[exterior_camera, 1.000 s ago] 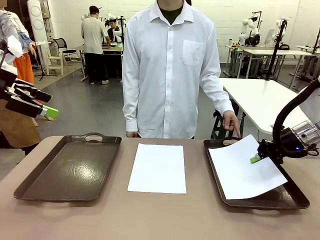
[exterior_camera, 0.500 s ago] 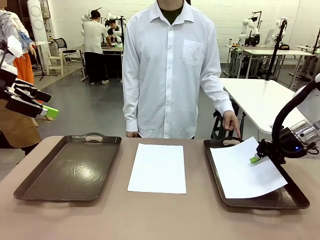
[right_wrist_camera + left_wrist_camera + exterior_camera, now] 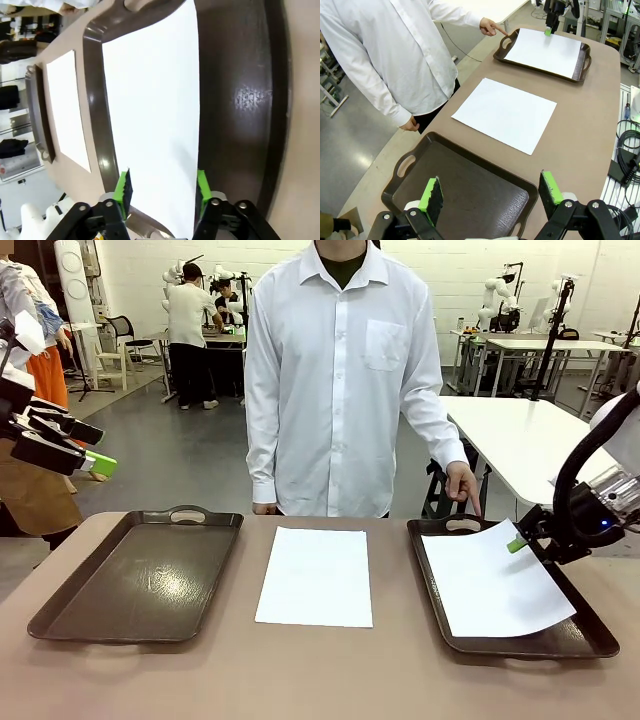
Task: Sort the A4 documents.
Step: Place the A4 Paper in the designated Handle tray.
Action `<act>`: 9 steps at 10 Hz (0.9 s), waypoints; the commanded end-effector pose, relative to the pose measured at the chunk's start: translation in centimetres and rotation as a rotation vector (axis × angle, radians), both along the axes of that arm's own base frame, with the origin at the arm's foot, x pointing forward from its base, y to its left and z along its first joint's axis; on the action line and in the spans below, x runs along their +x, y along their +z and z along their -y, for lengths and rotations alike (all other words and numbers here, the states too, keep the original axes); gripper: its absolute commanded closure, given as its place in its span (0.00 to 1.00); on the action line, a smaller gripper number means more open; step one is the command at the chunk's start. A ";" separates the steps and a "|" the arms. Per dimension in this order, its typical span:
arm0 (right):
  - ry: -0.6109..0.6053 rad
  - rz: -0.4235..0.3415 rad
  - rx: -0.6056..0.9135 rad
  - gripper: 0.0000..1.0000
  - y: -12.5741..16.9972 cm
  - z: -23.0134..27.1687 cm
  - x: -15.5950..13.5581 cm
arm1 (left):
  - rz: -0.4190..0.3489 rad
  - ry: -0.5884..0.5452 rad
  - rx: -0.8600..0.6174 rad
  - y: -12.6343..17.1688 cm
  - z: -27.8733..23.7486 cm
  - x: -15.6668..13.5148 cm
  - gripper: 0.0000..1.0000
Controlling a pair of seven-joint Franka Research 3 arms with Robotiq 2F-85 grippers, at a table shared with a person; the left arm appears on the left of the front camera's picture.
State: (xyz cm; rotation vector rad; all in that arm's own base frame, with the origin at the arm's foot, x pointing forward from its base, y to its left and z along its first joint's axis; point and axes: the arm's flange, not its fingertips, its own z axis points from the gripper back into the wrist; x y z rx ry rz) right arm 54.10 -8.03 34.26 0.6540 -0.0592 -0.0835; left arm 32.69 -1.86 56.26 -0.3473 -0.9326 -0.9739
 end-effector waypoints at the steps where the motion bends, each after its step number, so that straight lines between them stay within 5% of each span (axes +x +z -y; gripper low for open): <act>1: -0.038 -0.023 -0.050 0.35 0.8 0.2 -1.2 | 0.004 -0.009 -0.004 -0.2 -0.1 0.2 0.00; 2: -0.043 -0.031 -0.085 0.03 1.1 0.3 -1.4 | 0.004 -0.009 -0.004 -0.2 -0.1 0.2 0.00; 3: -0.052 -0.024 -0.101 0.16 1.5 0.4 -1.6 | 0.004 -0.009 -0.004 -0.2 -0.1 0.2 0.00; 4: -0.054 -0.014 -0.108 0.00 1.9 0.2 -1.8 | 0.004 -0.009 -0.004 -0.2 -0.1 0.2 0.00; 9: -0.035 0.007 -0.082 0.11 2.2 0.5 -1.4 | 0.004 -0.009 -0.004 -0.2 -0.1 0.2 0.00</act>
